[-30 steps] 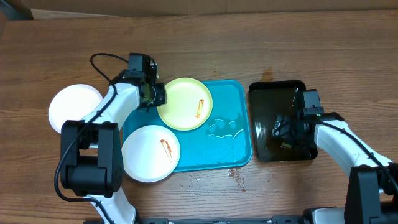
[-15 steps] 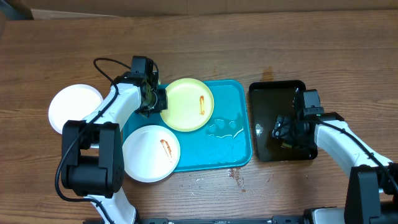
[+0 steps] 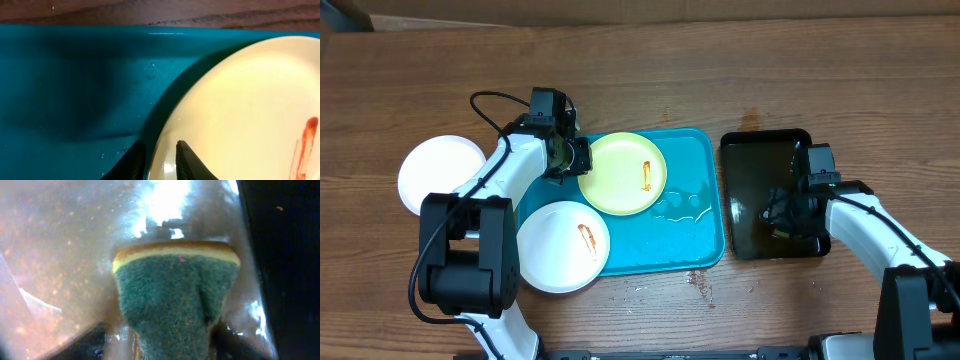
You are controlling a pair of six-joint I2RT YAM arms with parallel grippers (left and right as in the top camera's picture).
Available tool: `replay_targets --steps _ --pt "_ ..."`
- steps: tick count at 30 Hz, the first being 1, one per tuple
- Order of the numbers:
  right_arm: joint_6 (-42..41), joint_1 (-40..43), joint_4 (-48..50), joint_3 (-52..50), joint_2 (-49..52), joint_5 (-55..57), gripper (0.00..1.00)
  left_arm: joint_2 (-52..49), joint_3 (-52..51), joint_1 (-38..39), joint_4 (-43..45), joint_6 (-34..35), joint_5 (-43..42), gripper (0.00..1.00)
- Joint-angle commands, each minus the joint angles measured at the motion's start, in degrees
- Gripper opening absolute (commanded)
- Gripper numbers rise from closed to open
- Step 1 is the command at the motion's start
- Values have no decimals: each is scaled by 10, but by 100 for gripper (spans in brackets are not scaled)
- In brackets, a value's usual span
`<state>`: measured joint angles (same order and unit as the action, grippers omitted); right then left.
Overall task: Clean dirty plates on tray and stack at the side
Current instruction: 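Slide the yellow-green plate rightward across the tray with the left gripper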
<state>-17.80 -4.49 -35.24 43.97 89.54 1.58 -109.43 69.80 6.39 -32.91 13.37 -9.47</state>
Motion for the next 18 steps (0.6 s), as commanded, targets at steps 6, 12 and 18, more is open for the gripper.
replay_targets --steps 6,12,18 --pt "0 4 4 2 2 -4 4 0 -3 4 14 3 -4 22" --pt "-2 4 3 2 2 -4 78 0 -3 5 19 3 -4 20" --pt "-2 4 -36 2 2 -22 16 0 -3 5 16 3 -4 19"
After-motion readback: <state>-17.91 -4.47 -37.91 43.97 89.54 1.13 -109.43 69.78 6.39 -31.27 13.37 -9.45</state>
